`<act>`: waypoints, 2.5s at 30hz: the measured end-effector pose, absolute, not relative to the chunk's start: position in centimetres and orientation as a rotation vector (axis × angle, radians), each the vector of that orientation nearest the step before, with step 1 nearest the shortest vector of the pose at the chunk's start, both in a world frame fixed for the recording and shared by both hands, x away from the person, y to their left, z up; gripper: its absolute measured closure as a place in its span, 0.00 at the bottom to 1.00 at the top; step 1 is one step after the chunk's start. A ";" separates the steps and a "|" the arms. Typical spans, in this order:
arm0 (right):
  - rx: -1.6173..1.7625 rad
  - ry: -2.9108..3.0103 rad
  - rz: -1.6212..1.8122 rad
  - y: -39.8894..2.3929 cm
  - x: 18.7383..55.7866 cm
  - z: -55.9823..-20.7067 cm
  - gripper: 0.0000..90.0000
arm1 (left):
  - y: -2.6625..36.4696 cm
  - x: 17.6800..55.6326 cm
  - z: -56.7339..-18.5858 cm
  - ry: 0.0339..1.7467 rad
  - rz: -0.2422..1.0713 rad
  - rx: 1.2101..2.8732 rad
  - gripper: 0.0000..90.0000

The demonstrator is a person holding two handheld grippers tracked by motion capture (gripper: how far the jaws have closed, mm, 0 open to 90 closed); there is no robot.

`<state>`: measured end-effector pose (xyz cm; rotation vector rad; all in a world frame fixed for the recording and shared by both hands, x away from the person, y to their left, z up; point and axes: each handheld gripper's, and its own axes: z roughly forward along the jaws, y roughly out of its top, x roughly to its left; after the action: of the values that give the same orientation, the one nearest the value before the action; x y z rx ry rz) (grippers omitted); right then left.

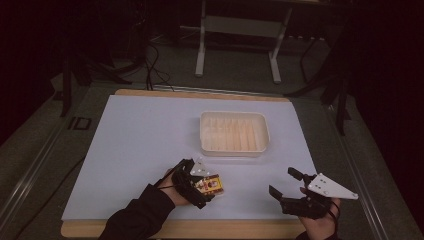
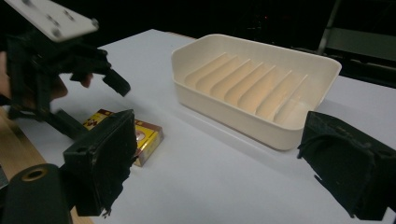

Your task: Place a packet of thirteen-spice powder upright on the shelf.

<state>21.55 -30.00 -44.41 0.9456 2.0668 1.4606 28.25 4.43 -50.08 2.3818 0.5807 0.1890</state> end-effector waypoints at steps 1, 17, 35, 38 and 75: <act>0.941 2.065 1.458 -30.0 21.5 -44.4 0.12 | 4.3 28.3 -50.3 0.585 0.196 2.391 0.00; 0.944 2.082 1.465 -29.9 21.7 -44.6 0.12 | 3.4 29.1 -51.8 0.535 0.162 2.560 0.03; 0.957 2.095 1.464 -30.0 21.8 -44.7 0.12 | 2.7 29.9 -51.7 0.520 0.119 2.688 0.33; 0.963 2.099 1.464 -30.0 21.8 -44.8 0.12 | 2.8 29.8 -51.7 0.502 0.128 2.682 0.36; 0.949 2.109 1.440 -29.1 21.5 -44.7 0.13 | 4.3 27.3 -48.3 0.653 0.173 1.996 0.36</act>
<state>21.52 -29.13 -44.69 0.9489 2.1092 1.4403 27.31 4.27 -48.33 1.9963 0.6533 0.1731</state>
